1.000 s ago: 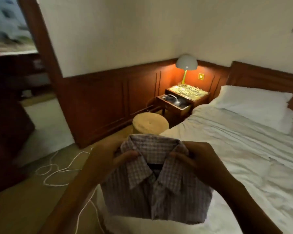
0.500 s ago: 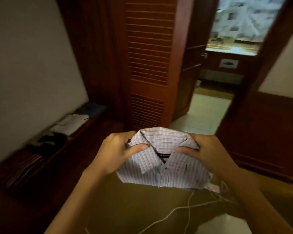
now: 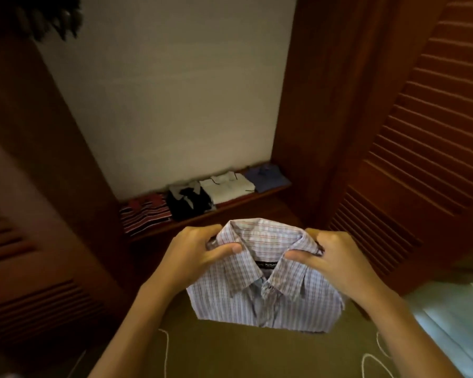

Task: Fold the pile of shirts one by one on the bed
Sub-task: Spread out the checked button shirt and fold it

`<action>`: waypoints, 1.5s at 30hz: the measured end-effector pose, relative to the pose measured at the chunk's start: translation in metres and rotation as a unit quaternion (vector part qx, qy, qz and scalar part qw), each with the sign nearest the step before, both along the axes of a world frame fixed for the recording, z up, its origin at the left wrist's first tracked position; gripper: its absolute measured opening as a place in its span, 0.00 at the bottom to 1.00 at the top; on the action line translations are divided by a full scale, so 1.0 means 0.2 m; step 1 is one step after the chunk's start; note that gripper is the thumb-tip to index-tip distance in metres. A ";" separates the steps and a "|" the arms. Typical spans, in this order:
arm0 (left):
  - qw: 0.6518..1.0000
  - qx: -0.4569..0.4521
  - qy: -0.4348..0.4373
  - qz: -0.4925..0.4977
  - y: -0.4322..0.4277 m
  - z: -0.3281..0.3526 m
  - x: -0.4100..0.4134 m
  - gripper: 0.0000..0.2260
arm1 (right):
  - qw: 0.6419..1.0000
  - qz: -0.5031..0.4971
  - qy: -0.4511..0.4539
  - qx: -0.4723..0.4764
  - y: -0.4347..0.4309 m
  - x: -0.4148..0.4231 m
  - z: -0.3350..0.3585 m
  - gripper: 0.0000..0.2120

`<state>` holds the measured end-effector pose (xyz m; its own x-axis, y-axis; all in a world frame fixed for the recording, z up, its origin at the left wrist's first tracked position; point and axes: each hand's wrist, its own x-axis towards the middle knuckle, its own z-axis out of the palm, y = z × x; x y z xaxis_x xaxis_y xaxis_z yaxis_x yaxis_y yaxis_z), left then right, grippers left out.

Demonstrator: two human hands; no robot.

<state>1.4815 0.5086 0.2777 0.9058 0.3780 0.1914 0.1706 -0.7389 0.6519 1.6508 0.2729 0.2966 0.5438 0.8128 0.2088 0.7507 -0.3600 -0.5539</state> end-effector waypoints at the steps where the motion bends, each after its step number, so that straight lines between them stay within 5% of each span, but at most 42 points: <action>1: 1.000 -0.003 0.006 0.014 -0.01 0.00 0.11 0.40 | 1.000 0.008 -0.006 -0.005 0.02 0.14 0.00 0.24; 17: 0.990 0.031 0.023 0.132 0.61 -0.30 1.74 0.26 | 0.991 0.103 -0.034 -0.078 0.91 2.00 -0.28 0.24; 22: 0.989 -0.009 0.074 0.131 0.99 -0.55 2.27 0.29 | 0.987 0.117 0.021 -0.106 1.28 2.53 -0.55 0.18; 34: 0.979 -0.011 0.126 0.161 1.70 -1.48 3.46 0.35 | 0.976 0.131 0.124 -0.121 2.08 3.77 -1.52 0.22; 39: 0.981 -0.070 0.103 0.147 1.80 -1.86 3.80 0.15 | 0.970 0.138 0.143 -0.140 2.21 4.17 -1.86 0.34; 45: 0.978 -0.073 0.111 0.158 2.15 -2.21 4.30 0.22 | 0.975 0.081 0.164 -0.123 2.54 4.63 -2.22 0.03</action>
<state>2.3418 0.9389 -0.1648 0.7523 0.6547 -0.0734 0.5249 -0.5283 0.6674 2.5769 0.7801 -0.1468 0.4087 0.8974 -0.1662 0.6060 -0.4030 -0.6858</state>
